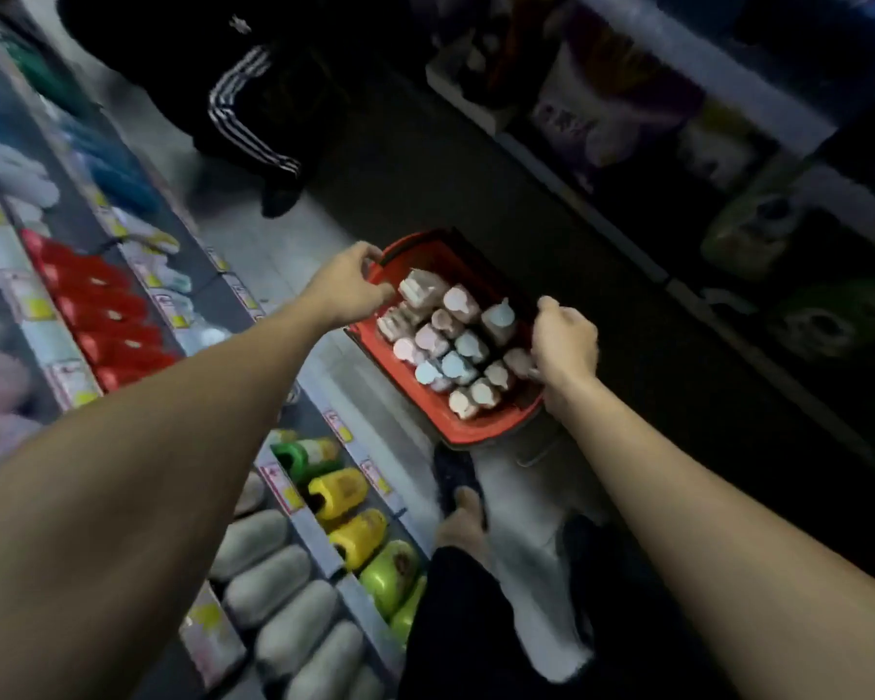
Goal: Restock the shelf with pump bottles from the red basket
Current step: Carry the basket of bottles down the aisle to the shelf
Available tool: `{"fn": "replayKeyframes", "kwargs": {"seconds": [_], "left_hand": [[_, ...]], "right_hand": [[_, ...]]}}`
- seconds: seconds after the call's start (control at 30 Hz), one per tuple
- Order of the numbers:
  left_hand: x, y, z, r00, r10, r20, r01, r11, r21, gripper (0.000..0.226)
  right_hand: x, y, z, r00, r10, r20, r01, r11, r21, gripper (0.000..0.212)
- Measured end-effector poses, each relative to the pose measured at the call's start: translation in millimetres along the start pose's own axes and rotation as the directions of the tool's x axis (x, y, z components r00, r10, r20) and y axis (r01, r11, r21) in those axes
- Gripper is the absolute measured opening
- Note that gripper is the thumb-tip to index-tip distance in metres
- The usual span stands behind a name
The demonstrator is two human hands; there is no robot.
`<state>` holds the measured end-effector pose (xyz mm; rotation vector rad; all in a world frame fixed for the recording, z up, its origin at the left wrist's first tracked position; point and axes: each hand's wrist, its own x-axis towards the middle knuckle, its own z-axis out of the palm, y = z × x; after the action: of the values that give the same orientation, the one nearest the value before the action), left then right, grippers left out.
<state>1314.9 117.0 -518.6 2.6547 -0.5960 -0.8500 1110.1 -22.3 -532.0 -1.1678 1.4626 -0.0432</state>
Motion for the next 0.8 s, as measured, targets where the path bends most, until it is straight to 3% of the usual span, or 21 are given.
{"fn": "replayKeyframes", "kwargs": {"seconds": [0.1,0.27,0.37,0.53,0.63,0.73,0.8], "left_hand": [[79,-46,48,1.0,-0.004,0.008,0.004,1.0,-0.006,0.049],[184,-115,125,0.99,0.028,0.139,-0.047,0.99,0.131,0.052],[227,-144,156,0.997,0.021,0.073,-0.036,0.98,0.198,0.048],[280,-170,177,0.993,0.086,-0.083,-0.055,0.944,0.325,0.044],[304,-171,178,0.995,-0.06,-0.076,0.072,0.982,0.177,0.039],[320,-174,180,0.982,-0.182,-0.052,0.183,0.983,0.022,0.024],[320,-181,186,0.979,-0.182,-0.095,0.178,0.983,-0.053,0.028]], "right_hand": [[67,38,46,0.993,0.094,-0.074,-0.09,0.995,0.048,0.022],[157,117,92,0.946,0.261,-0.194,-0.237,0.961,0.14,0.025],[187,168,116,0.889,0.352,-0.295,-0.31,0.934,0.18,0.045],[203,215,157,0.74,0.328,-0.587,-0.363,0.93,0.062,0.058],[210,228,168,0.617,0.414,-0.669,-0.449,0.884,0.133,0.064],[215,245,164,0.644,0.368,-0.671,-0.455,0.889,0.051,0.063],[222,250,160,0.674,0.401,-0.621,-0.406,0.903,0.142,0.06]]}}
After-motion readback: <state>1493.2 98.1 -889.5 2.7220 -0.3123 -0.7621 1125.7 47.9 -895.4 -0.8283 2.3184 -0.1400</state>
